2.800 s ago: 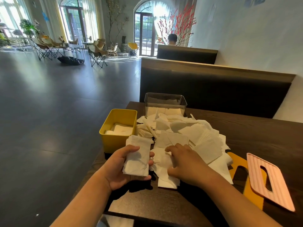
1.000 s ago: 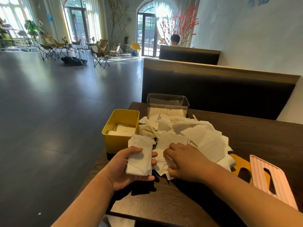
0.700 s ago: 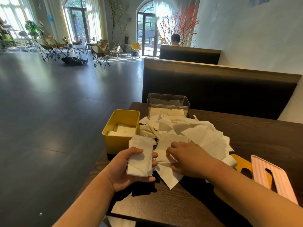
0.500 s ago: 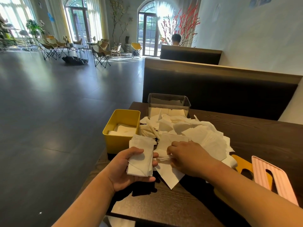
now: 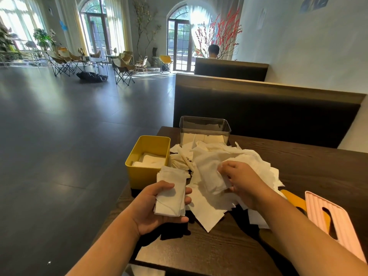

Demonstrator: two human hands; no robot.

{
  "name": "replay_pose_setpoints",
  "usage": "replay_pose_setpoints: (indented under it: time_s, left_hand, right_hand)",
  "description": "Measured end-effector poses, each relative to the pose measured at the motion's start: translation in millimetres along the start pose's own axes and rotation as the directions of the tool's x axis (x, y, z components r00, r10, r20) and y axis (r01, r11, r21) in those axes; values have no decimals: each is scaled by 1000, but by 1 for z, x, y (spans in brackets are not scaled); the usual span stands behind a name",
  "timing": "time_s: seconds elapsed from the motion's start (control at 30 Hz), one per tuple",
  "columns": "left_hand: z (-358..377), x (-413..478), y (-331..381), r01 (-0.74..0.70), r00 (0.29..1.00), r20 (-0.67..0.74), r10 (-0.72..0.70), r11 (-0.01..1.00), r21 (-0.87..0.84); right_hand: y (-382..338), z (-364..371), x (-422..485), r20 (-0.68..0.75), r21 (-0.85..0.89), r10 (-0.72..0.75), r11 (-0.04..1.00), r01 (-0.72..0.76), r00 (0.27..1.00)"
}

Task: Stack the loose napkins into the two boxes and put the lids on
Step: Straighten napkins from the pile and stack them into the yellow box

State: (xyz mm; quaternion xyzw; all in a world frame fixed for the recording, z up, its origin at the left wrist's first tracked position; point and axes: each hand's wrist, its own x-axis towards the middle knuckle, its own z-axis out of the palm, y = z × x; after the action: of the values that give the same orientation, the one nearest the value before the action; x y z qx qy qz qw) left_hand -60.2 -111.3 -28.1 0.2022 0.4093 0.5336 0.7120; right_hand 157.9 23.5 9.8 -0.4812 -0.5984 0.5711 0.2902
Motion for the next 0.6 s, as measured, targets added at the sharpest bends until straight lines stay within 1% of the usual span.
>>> replay_pose_setpoints:
  time_s: [0.03, 0.07, 0.1, 0.13, 0.17, 0.2, 0.27, 0.3, 0.37, 0.43, 0.53, 0.6]
  left_hand:
    - [0, 0, 0, -2, 1000, -1, 2, 1000, -3]
    - [0, 1, 0, -4, 1000, -3, 4, 1000, -3]
    - [0, 1, -1, -5, 1000, -2, 5, 1000, -1]
    - [1, 1, -1, -3, 1000, 0, 3, 1000, 3]
    - [1, 1, -1, -1, 1000, 3, 1, 1000, 5]
    - [2, 0, -1, 2, 1000, 3, -2, 1000, 6]
    - [2, 0, -1, 1, 1000, -2, -1, 1000, 0]
    - [1, 0, -1, 0, 1000, -6, 0, 1000, -2]
    - [1, 1, -2, 1, 1000, -10, -1, 1000, 1]
    - [2, 2, -2, -6, 1000, -22, 6, 1000, 13]
    - [5, 2, -3, -43, 997, -62, 44, 999, 15]
    - [7, 2, -4, -73, 992, -103, 75, 997, 17]
  right_hand:
    - [1, 0, -2, 32, 233, 104, 966, -108, 994]
    - [3, 2, -4, 88, 450, 198, 866, -216, 976]
    - [7, 3, -6, 163, 605, 240, 742, -289, 957]
    - [12, 5, -7, 227, 693, 231, 645, -323, 946]
    - [15, 8, -9, 276, 723, 206, 599, -344, 939]
    - [17, 11, -10, 301, 729, 188, 586, -353, 935]
    - [19, 18, -12, 290, 702, 215, 614, -360, 933]
    - [18, 21, -13, 257, 681, 244, 641, -354, 935]
    - [16, 26, -12, 197, 632, 255, 705, -322, 947]
    - [12, 31, -17, 161, 595, 225, 755, -276, 961]
    - [3, 47, -34, 182, 597, 135, 772, -218, 974]
    - [1, 63, -46, 201, 549, 70, 818, -171, 977]
